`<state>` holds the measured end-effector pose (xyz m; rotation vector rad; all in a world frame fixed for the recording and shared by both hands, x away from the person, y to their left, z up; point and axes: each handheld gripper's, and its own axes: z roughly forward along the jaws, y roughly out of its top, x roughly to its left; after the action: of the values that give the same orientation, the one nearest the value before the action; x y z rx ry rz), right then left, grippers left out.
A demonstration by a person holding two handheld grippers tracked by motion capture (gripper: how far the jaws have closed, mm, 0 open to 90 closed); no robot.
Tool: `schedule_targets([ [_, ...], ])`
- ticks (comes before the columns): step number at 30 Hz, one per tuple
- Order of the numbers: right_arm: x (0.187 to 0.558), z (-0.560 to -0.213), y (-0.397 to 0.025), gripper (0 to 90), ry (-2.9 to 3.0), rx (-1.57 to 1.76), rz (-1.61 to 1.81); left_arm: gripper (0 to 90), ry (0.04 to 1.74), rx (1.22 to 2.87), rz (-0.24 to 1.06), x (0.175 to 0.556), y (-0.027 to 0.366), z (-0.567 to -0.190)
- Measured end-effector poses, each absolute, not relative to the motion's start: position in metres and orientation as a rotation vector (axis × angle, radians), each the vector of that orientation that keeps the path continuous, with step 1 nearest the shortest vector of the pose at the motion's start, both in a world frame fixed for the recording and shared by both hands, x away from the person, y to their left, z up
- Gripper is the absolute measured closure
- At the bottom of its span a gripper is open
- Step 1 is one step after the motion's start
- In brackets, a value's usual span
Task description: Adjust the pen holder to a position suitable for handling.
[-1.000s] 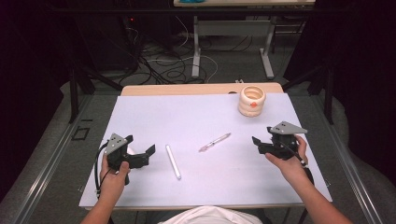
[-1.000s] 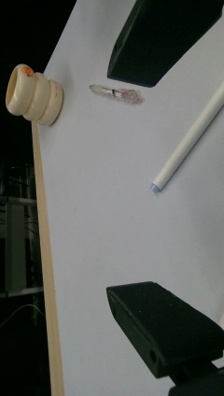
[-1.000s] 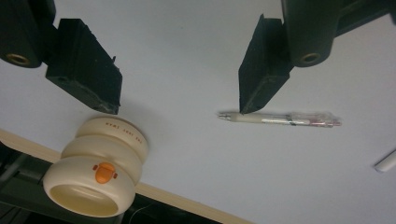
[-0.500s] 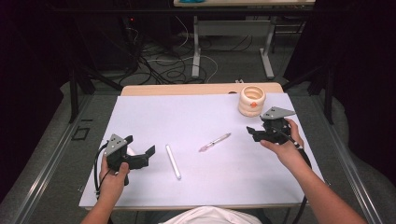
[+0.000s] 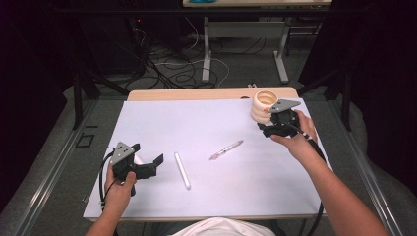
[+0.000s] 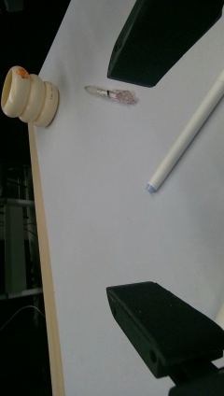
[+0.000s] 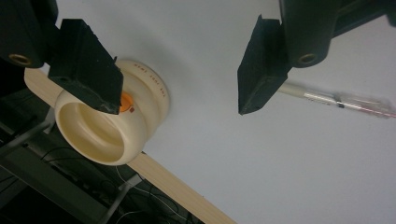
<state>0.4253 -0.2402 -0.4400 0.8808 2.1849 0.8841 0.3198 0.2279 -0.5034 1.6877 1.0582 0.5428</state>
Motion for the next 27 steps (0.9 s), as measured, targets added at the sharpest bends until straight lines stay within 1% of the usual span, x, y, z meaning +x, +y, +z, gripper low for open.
schedule_targets([
  [6, 0.439, -0.434, -0.239, 31.2, 2.202, 0.894, 0.851, 0.2, 1.056, 1.691, 0.552, 0.320, 0.230, -0.504],
  [7, 0.443, -0.433, -0.238, 32.8, 2.219, 0.894, 0.844, 0.2, 1.057, 1.690, 0.551, 0.320, 0.229, -0.504],
  [13, 0.457, -0.433, -0.235, 36.2, 2.210, 0.887, 0.808, 0.2, 1.058, 1.698, 0.552, 0.321, 0.229, -0.505],
  [27, 0.488, -0.441, -0.233, 36.9, 2.212, 0.963, 0.786, 0.2, 1.074, 1.700, 0.545, 0.318, 0.233, -0.508],
])
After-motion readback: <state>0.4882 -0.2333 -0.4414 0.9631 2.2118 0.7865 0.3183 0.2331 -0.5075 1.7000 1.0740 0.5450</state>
